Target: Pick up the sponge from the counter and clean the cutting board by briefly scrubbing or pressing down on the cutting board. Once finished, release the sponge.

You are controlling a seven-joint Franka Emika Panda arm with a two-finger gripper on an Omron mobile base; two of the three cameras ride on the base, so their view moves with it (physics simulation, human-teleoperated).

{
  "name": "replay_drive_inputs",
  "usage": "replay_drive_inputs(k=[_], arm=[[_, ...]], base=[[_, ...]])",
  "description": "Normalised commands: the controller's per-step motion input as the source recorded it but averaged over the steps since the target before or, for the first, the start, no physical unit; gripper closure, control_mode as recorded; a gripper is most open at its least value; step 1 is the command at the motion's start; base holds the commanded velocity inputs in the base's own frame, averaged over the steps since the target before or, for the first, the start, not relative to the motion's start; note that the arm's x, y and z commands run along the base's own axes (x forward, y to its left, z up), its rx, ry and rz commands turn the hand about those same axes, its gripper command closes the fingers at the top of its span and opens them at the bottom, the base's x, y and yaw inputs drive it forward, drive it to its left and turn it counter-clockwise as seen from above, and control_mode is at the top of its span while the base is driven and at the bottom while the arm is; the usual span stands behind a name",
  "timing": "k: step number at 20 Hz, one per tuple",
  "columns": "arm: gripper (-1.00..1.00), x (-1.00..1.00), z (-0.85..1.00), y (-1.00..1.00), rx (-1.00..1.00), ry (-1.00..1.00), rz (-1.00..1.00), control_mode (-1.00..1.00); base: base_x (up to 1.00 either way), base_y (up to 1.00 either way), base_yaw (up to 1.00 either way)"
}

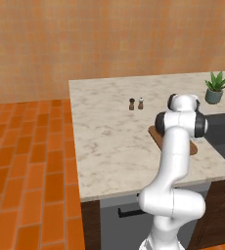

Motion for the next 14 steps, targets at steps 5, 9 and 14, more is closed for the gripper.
replay_drive_inputs(k=[5,9,14], arm=[[1.00,0.66,0.00,0.00,-0.01,0.00,-0.05,-1.00],[1.00,0.63,0.00,0.00,-0.01,0.00,-0.10,-1.00],[1.00,0.69,0.00,0.00,-0.01,0.00,-0.13,-1.00]], base=[[0.00,0.00,0.00],[0.00,0.00,0.00],[0.00,0.00,0.00]])
